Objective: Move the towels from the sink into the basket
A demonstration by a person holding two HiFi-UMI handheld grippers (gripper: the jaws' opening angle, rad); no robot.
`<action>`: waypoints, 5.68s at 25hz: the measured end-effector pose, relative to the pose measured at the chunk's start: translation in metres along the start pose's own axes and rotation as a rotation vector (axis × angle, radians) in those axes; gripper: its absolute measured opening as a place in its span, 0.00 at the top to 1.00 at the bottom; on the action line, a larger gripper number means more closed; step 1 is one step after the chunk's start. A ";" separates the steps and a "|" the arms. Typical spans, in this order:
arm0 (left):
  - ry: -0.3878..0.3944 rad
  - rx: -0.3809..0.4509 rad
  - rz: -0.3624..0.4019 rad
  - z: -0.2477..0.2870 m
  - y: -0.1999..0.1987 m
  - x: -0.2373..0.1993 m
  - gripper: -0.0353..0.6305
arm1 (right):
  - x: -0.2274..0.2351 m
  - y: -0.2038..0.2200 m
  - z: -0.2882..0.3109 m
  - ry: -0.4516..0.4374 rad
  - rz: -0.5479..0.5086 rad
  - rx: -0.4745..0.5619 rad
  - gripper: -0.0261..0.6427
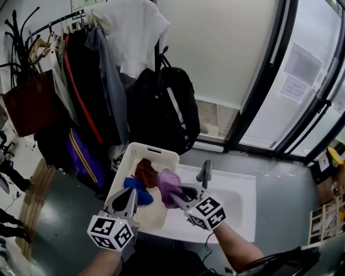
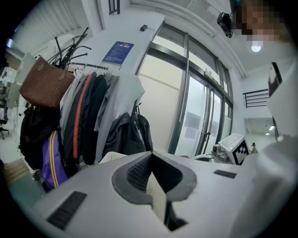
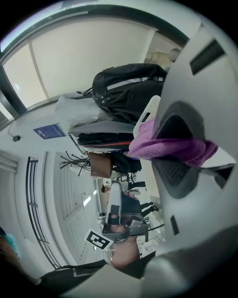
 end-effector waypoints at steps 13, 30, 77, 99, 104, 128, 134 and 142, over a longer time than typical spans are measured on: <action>-0.169 0.057 0.015 -0.052 -0.019 -0.037 0.94 | -0.046 -0.018 0.084 -0.235 -0.060 -0.030 0.82; -0.268 0.054 0.004 -0.095 -0.017 -0.059 0.94 | -0.089 0.048 0.173 -0.445 -0.031 -0.271 0.81; -0.112 0.098 -0.097 -0.089 -0.027 -0.069 0.94 | -0.099 0.006 0.168 -0.368 0.087 -0.133 0.68; 0.224 0.054 -0.040 0.011 -0.025 0.022 0.94 | -0.019 -0.064 -0.039 0.170 0.018 0.235 0.92; 0.295 0.046 0.025 0.022 -0.025 0.046 0.94 | -0.007 -0.064 -0.082 0.303 0.015 0.277 0.94; 0.373 0.040 0.028 0.036 -0.019 0.083 0.94 | -0.002 -0.045 -0.160 0.588 0.010 0.341 0.95; 0.370 0.039 0.028 0.034 -0.018 0.086 0.94 | 0.001 -0.044 -0.159 0.593 0.025 0.344 0.95; 0.367 0.064 0.037 0.035 -0.023 0.087 0.94 | 0.003 -0.047 -0.156 0.599 0.020 0.355 0.95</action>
Point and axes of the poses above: the fingertips, and each gripper's own axes: z forward along the fingers, x to its right, y out of its underside, the point moved 9 cm from there along -z, backward along the fingers, and after that the axes turned 14 degrees about x, right-handed, at the moved point
